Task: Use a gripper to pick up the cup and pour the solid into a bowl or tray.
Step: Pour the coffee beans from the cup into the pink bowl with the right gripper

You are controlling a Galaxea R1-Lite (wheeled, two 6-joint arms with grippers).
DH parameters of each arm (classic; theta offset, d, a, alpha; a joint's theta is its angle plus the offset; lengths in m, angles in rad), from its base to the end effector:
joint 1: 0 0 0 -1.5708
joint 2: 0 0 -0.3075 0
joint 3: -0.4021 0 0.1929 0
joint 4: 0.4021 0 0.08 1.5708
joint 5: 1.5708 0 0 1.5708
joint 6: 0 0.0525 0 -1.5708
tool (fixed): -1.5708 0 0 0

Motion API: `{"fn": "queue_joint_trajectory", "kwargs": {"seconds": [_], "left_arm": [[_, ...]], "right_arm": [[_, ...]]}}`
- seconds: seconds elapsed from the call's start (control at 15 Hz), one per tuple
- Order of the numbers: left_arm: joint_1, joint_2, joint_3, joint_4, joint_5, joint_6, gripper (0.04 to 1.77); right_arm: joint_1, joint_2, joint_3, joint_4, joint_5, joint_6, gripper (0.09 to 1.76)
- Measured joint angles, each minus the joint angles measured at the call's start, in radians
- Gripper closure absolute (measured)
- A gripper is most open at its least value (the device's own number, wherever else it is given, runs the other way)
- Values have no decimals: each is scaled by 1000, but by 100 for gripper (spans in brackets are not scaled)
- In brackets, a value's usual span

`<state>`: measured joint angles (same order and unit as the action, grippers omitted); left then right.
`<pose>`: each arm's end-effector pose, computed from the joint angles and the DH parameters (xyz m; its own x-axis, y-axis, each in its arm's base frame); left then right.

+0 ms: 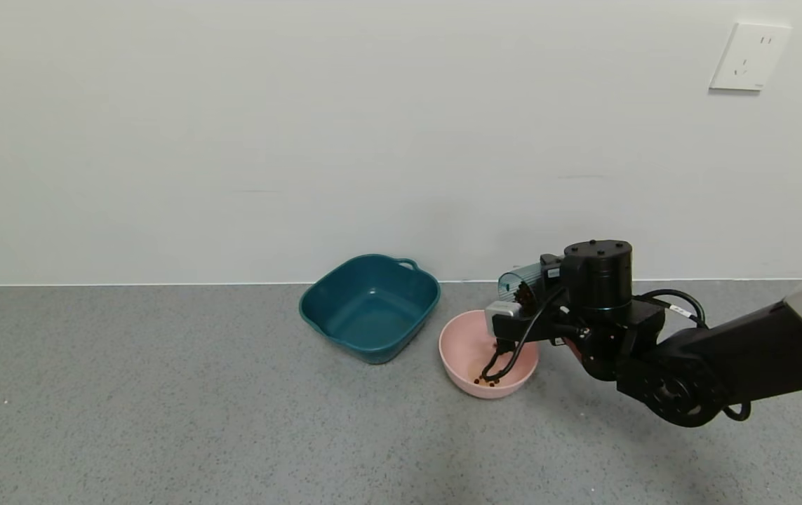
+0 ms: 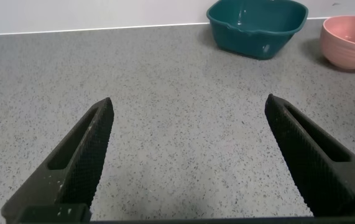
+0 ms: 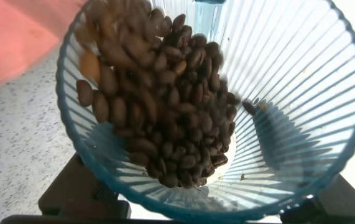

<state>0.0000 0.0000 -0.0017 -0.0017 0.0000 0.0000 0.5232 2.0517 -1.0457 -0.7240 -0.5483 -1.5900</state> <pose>0.0024 0.0000 0.0762 1.0000 0.0000 0.0034 0.0000 1.0000 0.0000 0.3783 0.1866 0.1284 0.9705 -0.0419 -0.2375 -0.2411 -0.1580 -0.9575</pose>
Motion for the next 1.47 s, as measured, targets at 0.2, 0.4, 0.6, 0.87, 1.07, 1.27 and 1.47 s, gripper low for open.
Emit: {"fn": "queue_joint_trajectory", "kwargs": {"seconds": [0.2, 0.4, 0.6, 0.87, 1.07, 1.27, 1.47], "left_arm": [[0, 0, 0, 0, 0, 0, 6], [0, 0, 0, 0, 0, 0, 6], [0, 0, 0, 0, 0, 0, 6], [0, 0, 0, 0, 0, 0, 6], [0, 0, 0, -1, 0, 0, 6], [0, 0, 0, 0, 0, 0, 6], [0, 0, 0, 0, 0, 0, 6]], "right_arm": [[1, 7, 14, -11, 1, -2, 51], [0, 8, 19, -14, 1, -2, 51], [0, 8, 19, -19, -1, -32, 51], [1, 8, 24, -82, 0, -100, 51], [1, 10, 33, -86, 0, -105, 51], [6, 11, 40, -86, -1, -117, 51], [12, 12, 43, -97, -1, -152, 51]]}}
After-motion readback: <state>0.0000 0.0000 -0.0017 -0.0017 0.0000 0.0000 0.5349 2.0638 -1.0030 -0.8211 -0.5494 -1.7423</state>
